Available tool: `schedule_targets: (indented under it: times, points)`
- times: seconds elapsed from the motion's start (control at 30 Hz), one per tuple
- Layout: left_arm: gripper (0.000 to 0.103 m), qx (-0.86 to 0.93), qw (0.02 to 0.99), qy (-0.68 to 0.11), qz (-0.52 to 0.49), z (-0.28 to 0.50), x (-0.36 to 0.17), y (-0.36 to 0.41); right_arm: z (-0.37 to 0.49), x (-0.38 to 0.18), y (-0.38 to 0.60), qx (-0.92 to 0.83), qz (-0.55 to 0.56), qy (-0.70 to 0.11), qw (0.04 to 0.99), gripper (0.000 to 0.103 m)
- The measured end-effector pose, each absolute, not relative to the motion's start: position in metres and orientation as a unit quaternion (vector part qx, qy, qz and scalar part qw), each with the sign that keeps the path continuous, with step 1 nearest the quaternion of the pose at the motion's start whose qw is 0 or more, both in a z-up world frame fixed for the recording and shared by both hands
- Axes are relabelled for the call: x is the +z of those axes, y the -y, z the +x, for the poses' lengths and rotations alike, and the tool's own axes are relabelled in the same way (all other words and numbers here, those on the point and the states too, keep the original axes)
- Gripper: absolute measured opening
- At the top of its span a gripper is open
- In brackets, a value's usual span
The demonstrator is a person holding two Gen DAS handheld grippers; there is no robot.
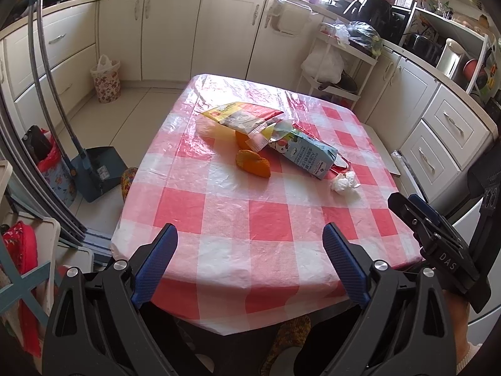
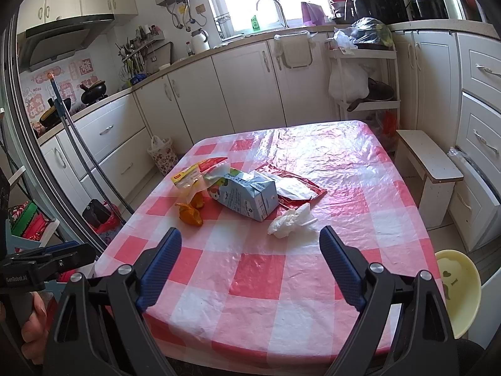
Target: Collect trash
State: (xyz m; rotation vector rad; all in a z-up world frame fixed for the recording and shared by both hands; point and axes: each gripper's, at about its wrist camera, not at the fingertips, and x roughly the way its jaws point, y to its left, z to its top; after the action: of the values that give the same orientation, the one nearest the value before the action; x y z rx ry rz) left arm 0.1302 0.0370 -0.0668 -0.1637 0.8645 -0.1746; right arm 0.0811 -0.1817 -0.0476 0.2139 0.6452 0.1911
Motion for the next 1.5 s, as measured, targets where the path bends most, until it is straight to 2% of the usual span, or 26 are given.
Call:
schedule_targets:
  times: [0.33, 0.53, 0.67, 0.83, 1.0, 1.1, 1.13, 1.2, 1.23, 1.27, 1.3, 1.37, 1.5]
  points:
    - [0.09, -0.067, 0.902, -0.417, -0.09, 0.133, -0.071, -0.053, 0.081, -0.025, 0.175, 0.122, 0.092, -0.293, 0.944, 0.086]
    - [0.09, -0.047, 0.897, -0.425, -0.109, 0.14, -0.082, -0.073, 0.122, -0.01, 0.151, 0.159, 0.045, -0.306, 0.937, 0.086]
    - [0.09, -0.041, 0.894, -0.431, -0.114, 0.145, -0.088, -0.078, 0.17, -0.012, 0.11, 0.198, -0.013, -0.344, 0.918, 0.087]
    - [0.09, -0.043, 0.892, -0.435, -0.115, 0.152, -0.092, -0.079, 0.236, -0.028, 0.042, 0.236, -0.123, -0.396, 0.879, 0.096]
    - [0.09, -0.044, 0.891, -0.434, -0.127, 0.157, -0.092, -0.089, 0.283, -0.073, -0.026, 0.219, -0.269, -0.436, 0.83, 0.096]
    - [0.09, -0.045, 0.889, -0.434, -0.141, 0.16, -0.093, -0.097, 0.301, -0.101, -0.043, 0.201, -0.299, -0.462, 0.81, 0.095]
    - [0.09, -0.045, 0.889, -0.433, -0.143, 0.16, -0.093, -0.1, 0.308, -0.107, -0.043, 0.2, -0.292, -0.475, 0.806, 0.091]
    - [0.09, -0.045, 0.889, -0.432, -0.146, 0.162, -0.093, -0.105, 0.32, -0.111, -0.039, 0.191, -0.262, -0.497, 0.805, 0.052]
    - [0.09, -0.044, 0.889, -0.432, -0.149, 0.163, -0.093, -0.107, 0.323, -0.109, -0.033, 0.193, -0.24, -0.499, 0.81, 0.045]
    - [0.09, -0.044, 0.889, -0.431, -0.151, 0.163, -0.093, -0.11, 0.324, -0.104, -0.03, 0.193, -0.223, -0.499, 0.815, 0.027]
    - [0.09, -0.042, 0.889, -0.43, -0.155, 0.164, -0.093, -0.113, 0.324, -0.098, -0.023, 0.197, -0.199, -0.494, 0.823, 0.013]
    - [0.09, -0.04, 0.888, -0.43, -0.158, 0.166, -0.095, -0.117, 0.322, -0.084, -0.01, 0.202, -0.158, -0.482, 0.838, 0.005]
    - [0.09, -0.039, 0.886, -0.433, -0.16, 0.168, -0.098, -0.119, 0.309, -0.043, 0.03, 0.23, -0.046, -0.438, 0.868, 0.002]
